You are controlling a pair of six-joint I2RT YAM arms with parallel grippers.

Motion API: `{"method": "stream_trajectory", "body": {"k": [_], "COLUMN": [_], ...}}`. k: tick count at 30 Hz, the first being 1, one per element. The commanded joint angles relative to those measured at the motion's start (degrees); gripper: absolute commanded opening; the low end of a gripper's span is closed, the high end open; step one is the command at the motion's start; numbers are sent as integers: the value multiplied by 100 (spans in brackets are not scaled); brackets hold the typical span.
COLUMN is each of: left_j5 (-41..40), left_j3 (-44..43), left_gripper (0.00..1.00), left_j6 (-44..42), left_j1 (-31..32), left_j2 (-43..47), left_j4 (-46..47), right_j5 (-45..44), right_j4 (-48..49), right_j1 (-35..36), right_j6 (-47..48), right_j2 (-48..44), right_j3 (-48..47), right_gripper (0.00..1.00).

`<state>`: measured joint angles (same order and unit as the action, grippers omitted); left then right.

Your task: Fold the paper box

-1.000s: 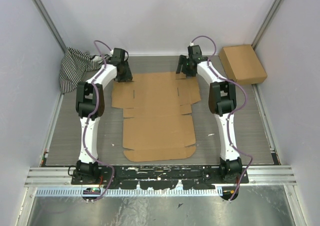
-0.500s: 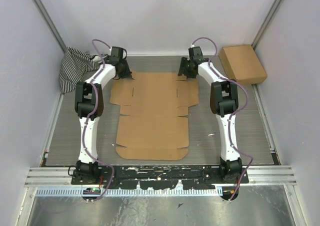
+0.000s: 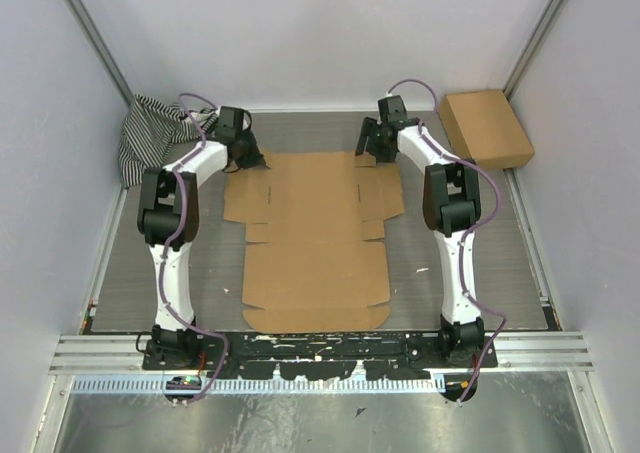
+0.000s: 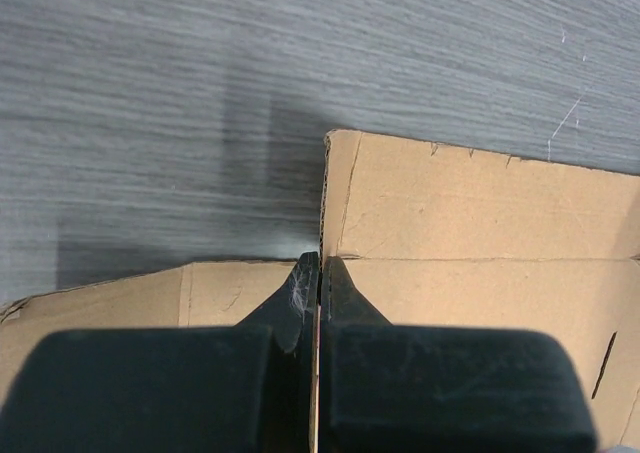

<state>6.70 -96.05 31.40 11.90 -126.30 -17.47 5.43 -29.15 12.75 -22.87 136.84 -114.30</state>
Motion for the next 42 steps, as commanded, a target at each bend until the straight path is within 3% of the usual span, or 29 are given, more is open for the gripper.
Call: {"method": "stream_trajectory", "body": {"k": [1, 12, 17, 25, 33, 42], "left_j5": [15, -98, -125, -105, -220, -164], "left_j3": [358, 482, 671, 687, 657, 676], "left_gripper": [0, 0, 0, 0, 0, 0], "left_j6": [103, -3, -6, -52, -171, -173], "left_j1": [101, 300, 407, 482, 480, 486], "left_j2": [363, 593, 796, 781, 790, 776], "left_j4": [180, 166, 208, 179, 34, 29], "right_j5": [188, 309, 366, 612, -990, -747], "right_j4": [2, 385, 385, 396, -294, -45], "right_j1": [30, 103, 142, 206, 144, -31], "right_j6": [-155, 66, 139, 116, -134, -145], "right_j2": [-607, -1533, -1717, -1477, -1530, -1554], "right_j3": [298, 1111, 1157, 1061, 1117, 1750], "right_gripper": [69, 53, 52, 53, 64, 68]}}
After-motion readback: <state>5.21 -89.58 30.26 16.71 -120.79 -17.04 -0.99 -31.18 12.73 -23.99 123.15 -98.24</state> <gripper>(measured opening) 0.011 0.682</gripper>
